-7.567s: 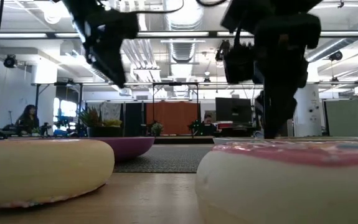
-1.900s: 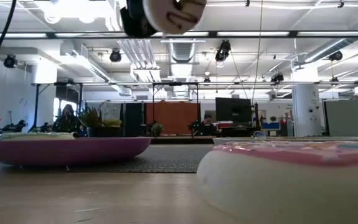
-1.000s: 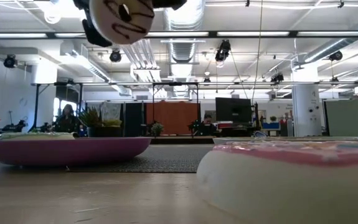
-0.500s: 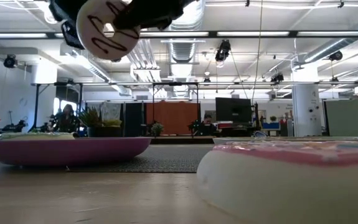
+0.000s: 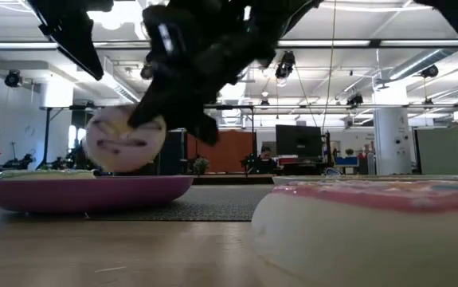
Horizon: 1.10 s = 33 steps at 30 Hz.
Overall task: Pick & Place donuts
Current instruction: Put the large orange donut on the purple plate, then put the large pink donut on the purple plate
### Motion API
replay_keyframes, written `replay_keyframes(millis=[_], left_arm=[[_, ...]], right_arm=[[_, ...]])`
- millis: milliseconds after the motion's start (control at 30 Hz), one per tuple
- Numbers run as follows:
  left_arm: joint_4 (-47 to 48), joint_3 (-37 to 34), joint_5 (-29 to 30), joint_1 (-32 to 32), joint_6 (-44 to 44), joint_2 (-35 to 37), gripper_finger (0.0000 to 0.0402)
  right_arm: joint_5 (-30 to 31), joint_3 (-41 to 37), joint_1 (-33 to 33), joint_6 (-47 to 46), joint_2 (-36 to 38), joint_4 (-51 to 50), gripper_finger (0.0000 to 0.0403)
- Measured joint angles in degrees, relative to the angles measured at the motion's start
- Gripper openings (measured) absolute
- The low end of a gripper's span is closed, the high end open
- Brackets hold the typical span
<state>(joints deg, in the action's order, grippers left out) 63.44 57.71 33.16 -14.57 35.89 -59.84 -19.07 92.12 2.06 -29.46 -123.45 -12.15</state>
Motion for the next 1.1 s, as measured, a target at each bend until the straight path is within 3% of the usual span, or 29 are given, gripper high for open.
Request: replay_keyframes(millis=[133, 467, 700, 900, 1100], left_arm=[[2.9, 0.0, 0.25, -0.31, 1.87, 1.7, 0.019], [4.18, -4.06, 0.4, -2.4, 5.32, 2.9, 0.019], [3.89, -7.39, -1.59, -3.16, 9.34, 2.54, 0.019], [3.45, -8.35, -2.13, -4.46, 13.45, 2.67, 0.0191], [-0.58, -8.35, -1.72, -5.16, 13.93, 2.65, 0.0191]], right_arm=[[-0.89, 4.12, -0.1, -1.75, -4.14, -0.57, 0.009], [5.49, 11.79, -1.71, 3.75, -7.14, -13.48, 0.0167], [1.04, 13.43, -2.22, 0.85, -8.38, -14.82, 0.0232], [1.19, 16.48, -2.92, 2.81, -7.88, -19.56, 0.024], [4.6, 19.52, -3.3, 11.63, -7.66, -35.57, 0.024]])
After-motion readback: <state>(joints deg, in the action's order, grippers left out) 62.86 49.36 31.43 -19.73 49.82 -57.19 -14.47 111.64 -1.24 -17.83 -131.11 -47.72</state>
